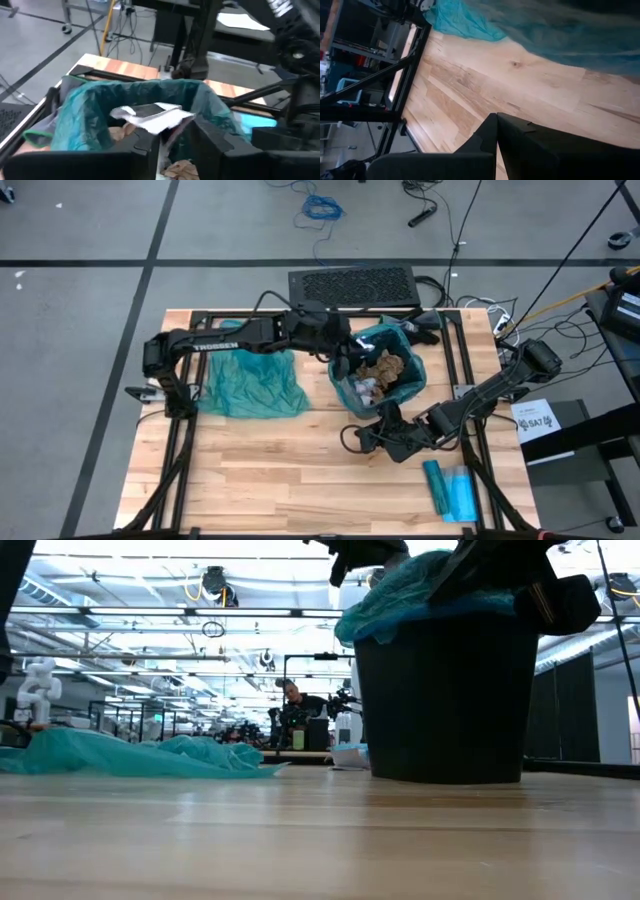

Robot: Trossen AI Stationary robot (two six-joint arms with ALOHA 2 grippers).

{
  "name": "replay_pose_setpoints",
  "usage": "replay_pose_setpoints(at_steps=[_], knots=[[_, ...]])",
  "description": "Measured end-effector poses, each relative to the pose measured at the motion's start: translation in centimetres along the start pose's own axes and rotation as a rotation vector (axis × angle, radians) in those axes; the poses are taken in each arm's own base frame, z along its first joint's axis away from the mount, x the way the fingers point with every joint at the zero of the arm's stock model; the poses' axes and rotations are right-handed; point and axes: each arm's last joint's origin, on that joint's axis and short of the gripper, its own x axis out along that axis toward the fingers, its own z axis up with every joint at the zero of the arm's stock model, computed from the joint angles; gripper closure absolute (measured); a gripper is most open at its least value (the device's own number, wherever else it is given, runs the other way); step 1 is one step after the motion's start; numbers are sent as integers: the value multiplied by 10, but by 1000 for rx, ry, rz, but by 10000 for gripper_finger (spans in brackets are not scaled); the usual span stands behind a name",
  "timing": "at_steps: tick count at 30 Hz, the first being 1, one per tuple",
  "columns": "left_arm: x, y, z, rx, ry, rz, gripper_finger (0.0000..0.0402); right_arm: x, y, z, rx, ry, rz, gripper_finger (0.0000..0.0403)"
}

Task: Place trash/remove bag and relplace
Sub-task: Put the white paper into the trash bin, then adjust the trash bin on the table

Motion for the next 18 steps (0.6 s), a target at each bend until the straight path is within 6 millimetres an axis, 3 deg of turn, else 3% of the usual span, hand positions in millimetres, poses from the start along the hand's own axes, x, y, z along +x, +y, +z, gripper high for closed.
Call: replay_pose_setpoints(at_steps=[8,13,18], knots=[[-3,-2,3,16,-19,-33,286,-12,-4,-17,12,47,-38,403],[-1,-5,1,32,1,-165,286,-32,-5,-27,31,74,-141,403],[1,-7,-3,26,33,-157,286,-52,-2,-31,43,80,-213,403]])
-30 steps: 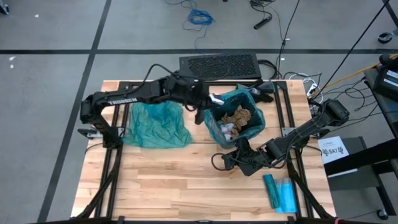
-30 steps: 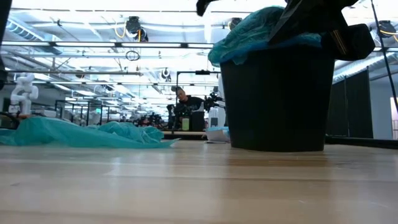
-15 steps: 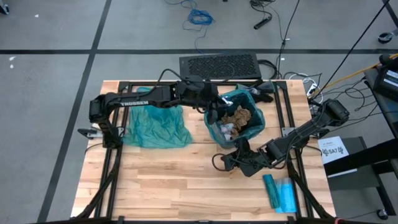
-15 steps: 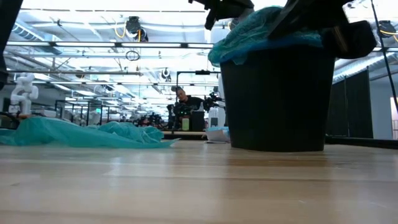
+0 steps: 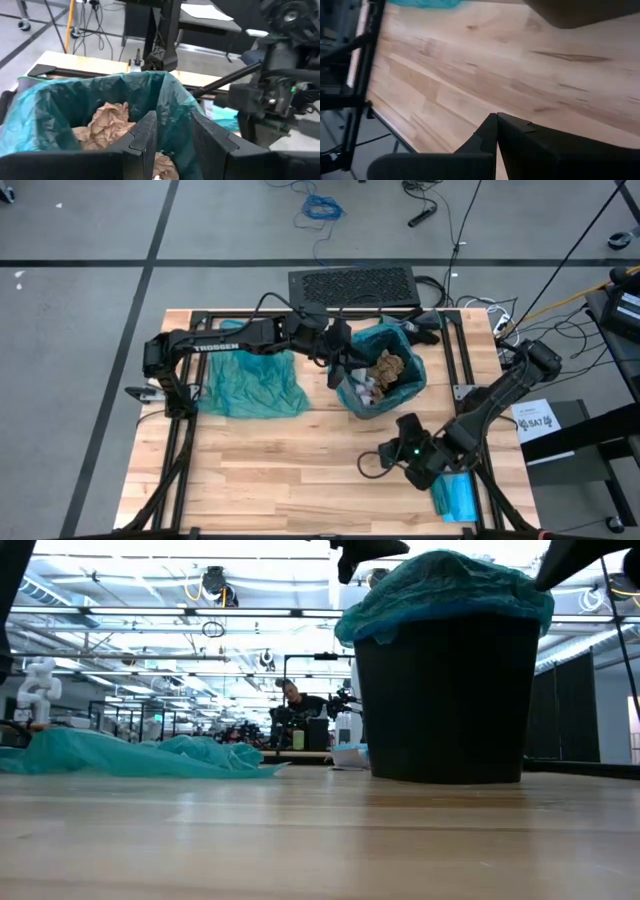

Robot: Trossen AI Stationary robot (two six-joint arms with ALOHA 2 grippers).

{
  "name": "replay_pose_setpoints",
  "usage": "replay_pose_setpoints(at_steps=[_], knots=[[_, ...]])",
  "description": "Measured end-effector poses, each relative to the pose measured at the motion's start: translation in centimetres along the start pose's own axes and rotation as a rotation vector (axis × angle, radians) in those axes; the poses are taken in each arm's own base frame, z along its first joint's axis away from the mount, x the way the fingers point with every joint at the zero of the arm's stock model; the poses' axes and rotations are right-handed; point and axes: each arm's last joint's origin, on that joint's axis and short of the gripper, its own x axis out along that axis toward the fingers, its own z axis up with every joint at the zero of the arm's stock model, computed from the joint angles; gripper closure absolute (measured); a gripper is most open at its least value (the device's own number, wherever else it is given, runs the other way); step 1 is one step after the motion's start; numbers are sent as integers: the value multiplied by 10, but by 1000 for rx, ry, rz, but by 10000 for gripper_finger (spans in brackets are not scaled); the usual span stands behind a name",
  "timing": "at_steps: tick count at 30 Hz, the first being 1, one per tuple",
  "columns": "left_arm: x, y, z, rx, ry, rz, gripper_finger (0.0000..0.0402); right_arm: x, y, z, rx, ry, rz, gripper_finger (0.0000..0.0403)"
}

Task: Place trash/remove bag and relplace
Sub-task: Adjust the trash bin on the table

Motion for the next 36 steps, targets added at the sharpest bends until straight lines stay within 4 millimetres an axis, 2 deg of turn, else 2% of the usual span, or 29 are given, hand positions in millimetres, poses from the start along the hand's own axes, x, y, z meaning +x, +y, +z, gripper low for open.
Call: replay_pose_setpoints(at_steps=[4,10,12,21,24,29,36], knots=[[0,1,0,4,-1,11,285,-13,-3,-4,14,10,-49,403],[-8,2,2,-4,16,23,285,-24,-29,-4,49,71,-350,403],[-13,5,0,2,57,36,285,-23,-32,1,39,45,-398,403],[-60,14,-13,76,328,82,285,-24,-47,39,-20,-132,-684,403],[-73,21,-17,87,406,88,285,-21,-51,48,-52,-173,-691,403],[-93,38,-49,51,667,19,285,-8,-66,60,-98,-310,-712,403],[-104,65,-92,-180,840,78,285,4,-68,76,-198,-469,-663,403]])
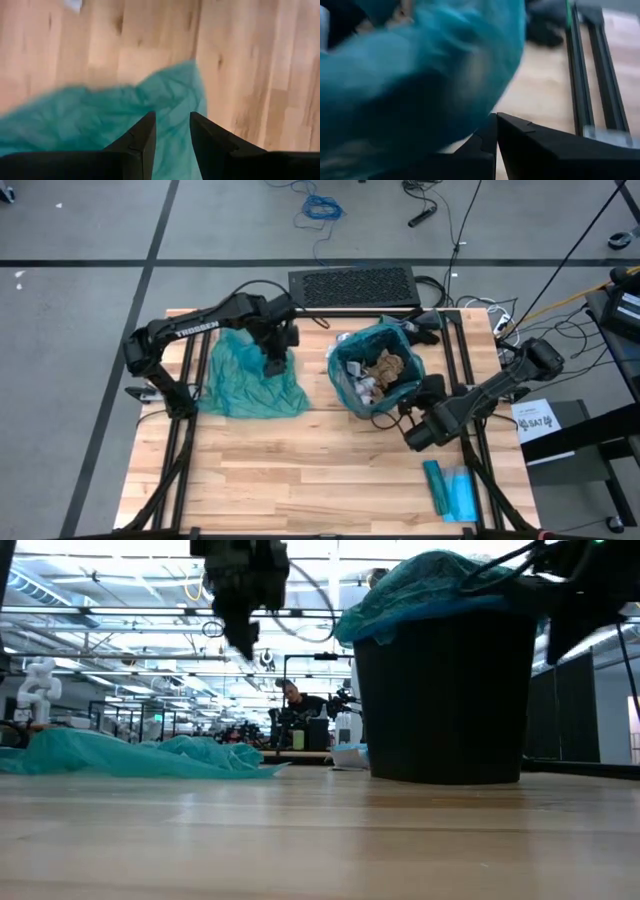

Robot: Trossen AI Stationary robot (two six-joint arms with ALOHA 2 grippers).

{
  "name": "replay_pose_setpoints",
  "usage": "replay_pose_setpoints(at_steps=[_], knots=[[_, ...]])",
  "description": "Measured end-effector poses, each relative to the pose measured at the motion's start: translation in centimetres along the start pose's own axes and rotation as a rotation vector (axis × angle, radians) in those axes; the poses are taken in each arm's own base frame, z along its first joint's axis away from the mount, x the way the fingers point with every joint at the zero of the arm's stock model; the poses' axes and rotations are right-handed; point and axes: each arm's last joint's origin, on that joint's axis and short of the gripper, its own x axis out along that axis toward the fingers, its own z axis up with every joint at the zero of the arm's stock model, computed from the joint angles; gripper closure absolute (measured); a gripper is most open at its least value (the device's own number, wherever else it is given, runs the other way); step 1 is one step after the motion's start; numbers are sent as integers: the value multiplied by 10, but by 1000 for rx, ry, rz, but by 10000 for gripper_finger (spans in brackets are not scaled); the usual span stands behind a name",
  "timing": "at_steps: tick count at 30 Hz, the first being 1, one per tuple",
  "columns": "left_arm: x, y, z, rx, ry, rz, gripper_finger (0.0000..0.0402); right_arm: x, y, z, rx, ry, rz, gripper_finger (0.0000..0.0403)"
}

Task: Place trash/remove bag and relplace
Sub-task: Adjust the trash bin on the table

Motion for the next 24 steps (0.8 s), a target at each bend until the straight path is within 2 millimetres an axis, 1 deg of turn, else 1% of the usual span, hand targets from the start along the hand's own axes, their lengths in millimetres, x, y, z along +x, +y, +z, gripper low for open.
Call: replay_pose_setpoints(at_steps=[4,6,8,11,15,18,21,24], knots=[[25,10,-16,-144,65,-10,285,9,13,7,-91,-27,57,403],[36,8,-24,-210,86,-13,285,13,22,10,-145,-22,97,403],[45,1,-29,-257,75,-4,285,18,32,13,-189,-18,143,403],[50,-15,-32,-308,3,47,285,25,43,21,-254,-40,181,403],[44,-44,-36,-336,-112,145,285,36,51,35,-280,-98,171,403],[44,-60,-42,-349,-129,153,285,44,59,46,-311,-116,188,403],[50,-73,-47,-383,-115,153,285,51,72,59,-354,-121,266,403],[56,-86,-50,-407,-110,165,285,56,83,73,-361,-141,350,403]])
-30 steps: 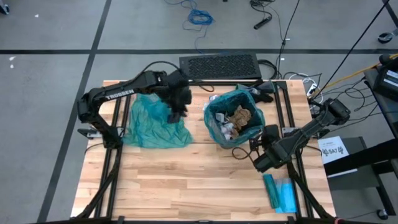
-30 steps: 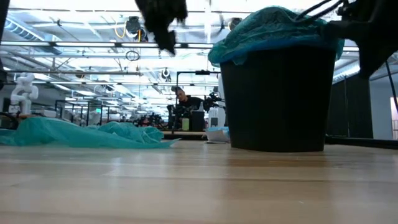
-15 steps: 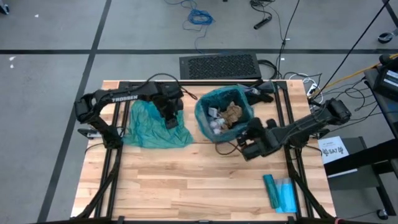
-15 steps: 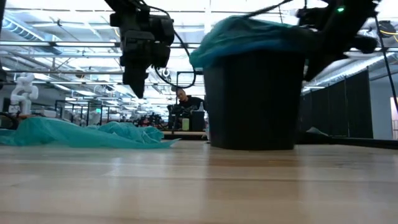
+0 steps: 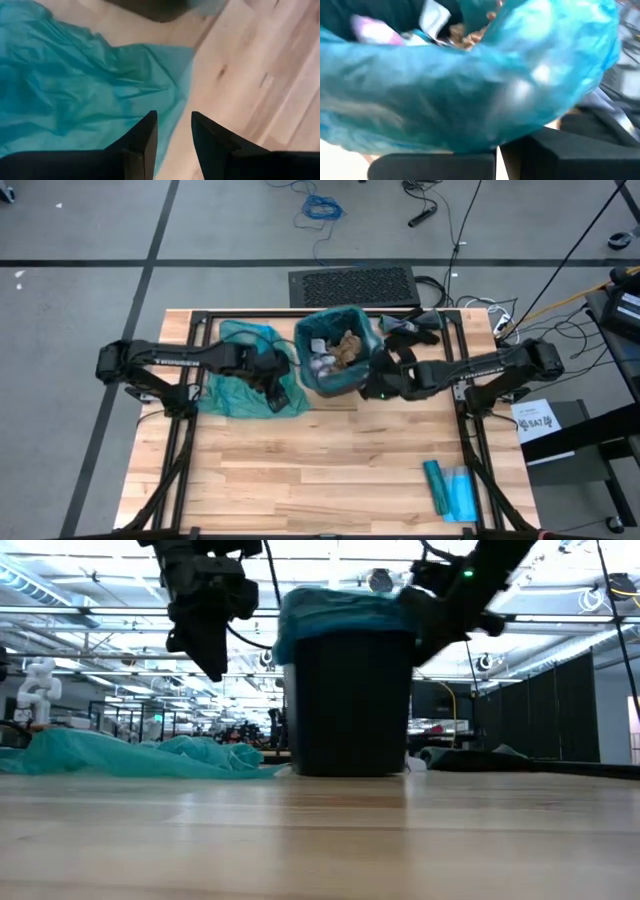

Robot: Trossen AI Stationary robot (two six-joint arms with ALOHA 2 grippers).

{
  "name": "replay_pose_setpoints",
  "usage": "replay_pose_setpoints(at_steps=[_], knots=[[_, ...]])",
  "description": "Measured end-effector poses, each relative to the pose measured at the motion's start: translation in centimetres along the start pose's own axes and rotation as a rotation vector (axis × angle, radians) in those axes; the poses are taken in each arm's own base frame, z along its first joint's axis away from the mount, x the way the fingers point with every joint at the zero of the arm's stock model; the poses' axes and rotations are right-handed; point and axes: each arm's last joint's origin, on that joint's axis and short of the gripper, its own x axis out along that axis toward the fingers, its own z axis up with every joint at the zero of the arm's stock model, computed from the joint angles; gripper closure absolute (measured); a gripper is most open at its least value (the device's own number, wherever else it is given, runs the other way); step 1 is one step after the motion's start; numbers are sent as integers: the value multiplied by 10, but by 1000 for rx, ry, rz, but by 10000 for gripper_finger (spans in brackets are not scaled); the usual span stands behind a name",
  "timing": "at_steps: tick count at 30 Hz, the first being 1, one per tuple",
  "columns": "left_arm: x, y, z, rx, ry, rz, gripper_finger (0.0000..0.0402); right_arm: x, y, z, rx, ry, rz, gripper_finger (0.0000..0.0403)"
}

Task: Place trash/remove bag and relplace
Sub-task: Adjust the trash bin on the table

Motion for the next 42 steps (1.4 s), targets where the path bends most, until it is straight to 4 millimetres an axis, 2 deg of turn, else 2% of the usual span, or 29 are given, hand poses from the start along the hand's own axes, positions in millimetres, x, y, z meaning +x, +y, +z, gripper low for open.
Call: replay_pose_setpoints(at_steps=[8,13,18,22,26,30,36,42], knots=[[8,-30,-16,-30,-64,-31,285,36,-8,35,-37,-20,232,403],[12,-40,-17,-61,-116,-69,285,56,-11,38,-11,51,348,403],[11,-45,-13,-90,-166,-119,285,63,-4,42,-29,22,481,403],[6,-53,-9,-82,-213,-173,285,68,-3,43,23,22,507,403],[5,-57,-7,-71,-237,-200,285,68,-4,40,47,66,506,403],[7,-53,-11,-72,-206,-158,285,58,-7,41,12,52,466,403],[11,-38,-27,-89,-54,27,285,43,-19,52,10,-18,443,403],[17,-21,-32,-116,-12,142,285,34,-20,54,15,-32,455,403]])
